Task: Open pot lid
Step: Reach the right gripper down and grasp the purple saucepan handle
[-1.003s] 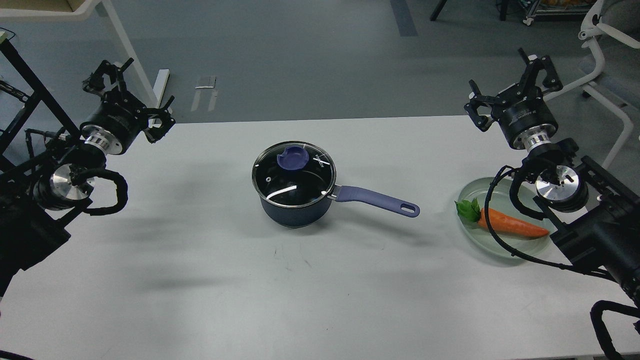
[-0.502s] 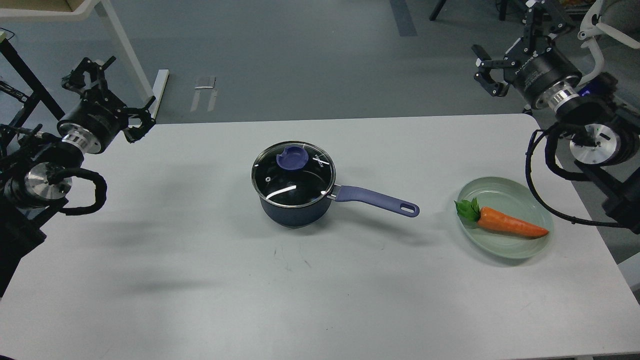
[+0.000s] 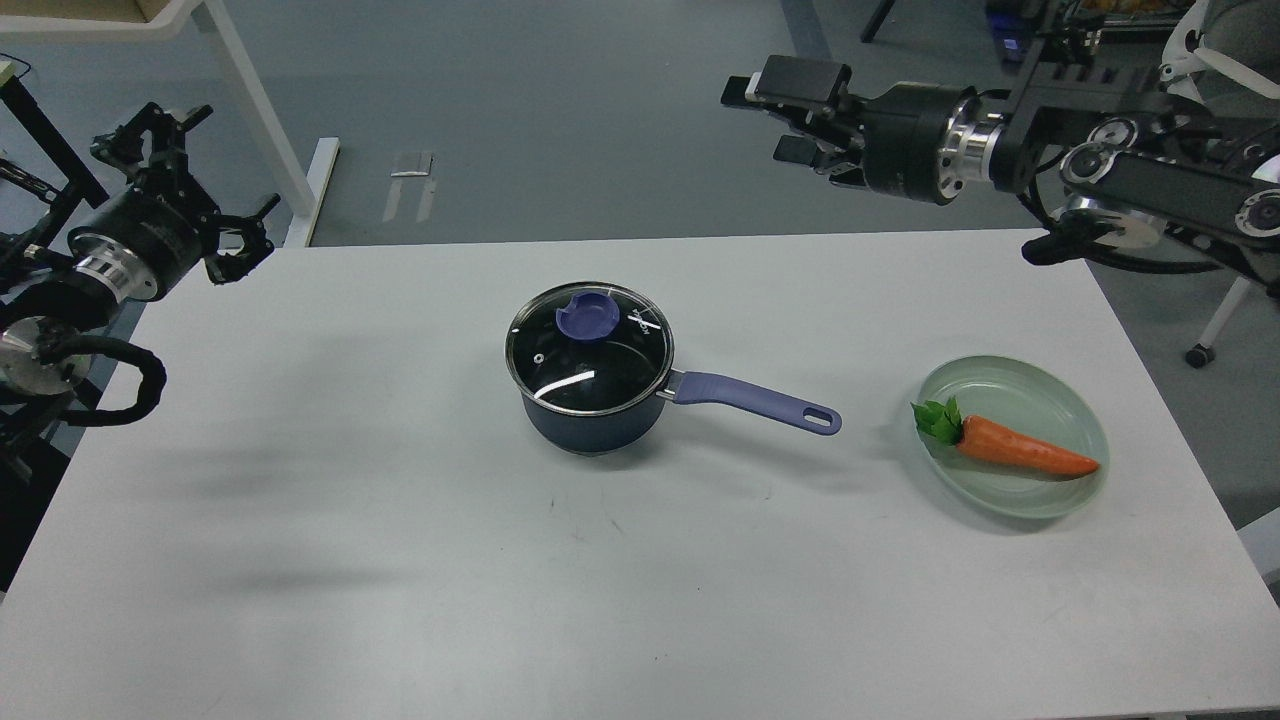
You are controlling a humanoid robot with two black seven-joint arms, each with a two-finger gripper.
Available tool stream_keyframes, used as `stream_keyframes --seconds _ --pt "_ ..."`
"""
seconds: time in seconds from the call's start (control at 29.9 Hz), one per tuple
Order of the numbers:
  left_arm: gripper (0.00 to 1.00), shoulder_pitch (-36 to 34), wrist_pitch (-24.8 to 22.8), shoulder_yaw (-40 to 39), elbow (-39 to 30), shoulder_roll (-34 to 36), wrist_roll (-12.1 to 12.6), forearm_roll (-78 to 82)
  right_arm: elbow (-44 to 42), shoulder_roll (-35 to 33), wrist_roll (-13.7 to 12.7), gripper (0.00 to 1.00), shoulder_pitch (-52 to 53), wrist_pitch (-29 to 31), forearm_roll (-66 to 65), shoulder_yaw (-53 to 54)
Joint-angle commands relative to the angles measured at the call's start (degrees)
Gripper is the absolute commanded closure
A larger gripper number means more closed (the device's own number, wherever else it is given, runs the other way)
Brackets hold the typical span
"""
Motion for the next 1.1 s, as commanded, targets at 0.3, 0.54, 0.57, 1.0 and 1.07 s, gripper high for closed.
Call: stream_keyframes --seconds 0.3,0.54,0.57,1.0,1.07 --pt "0.01 -0.02 0.62 -0.28 0.0 2.78 -0.36 0.0 8.14 9.71 4.24 0.1 9.38 -8.31 -36.58 -22.89" --pt "0.01 -1.25 0.89 -0.2 0.0 3.22 -0.36 0.0 0.85 15.61 4.33 0.21 4.72 -12.89 -39.49 -28.44" --pt "0.01 -1.51 0.8 -0.28 0.0 3.14 -0.36 0.0 0.49 15.7 4.24 0.22 4.46 -12.89 -39.75 -28.7" --pt "0.01 -1.87 1.15 -0.81 0.0 1.02 -1.5 -0.7 0.23 15.44 4.24 0.4 1.2 -12.71 -40.9 -29.84" --pt "0.01 -1.87 1.15 -0.81 0.0 0.94 -1.5 -0.7 0.14 15.53 4.24 0.43 1.03 -12.71 -40.99 -29.94"
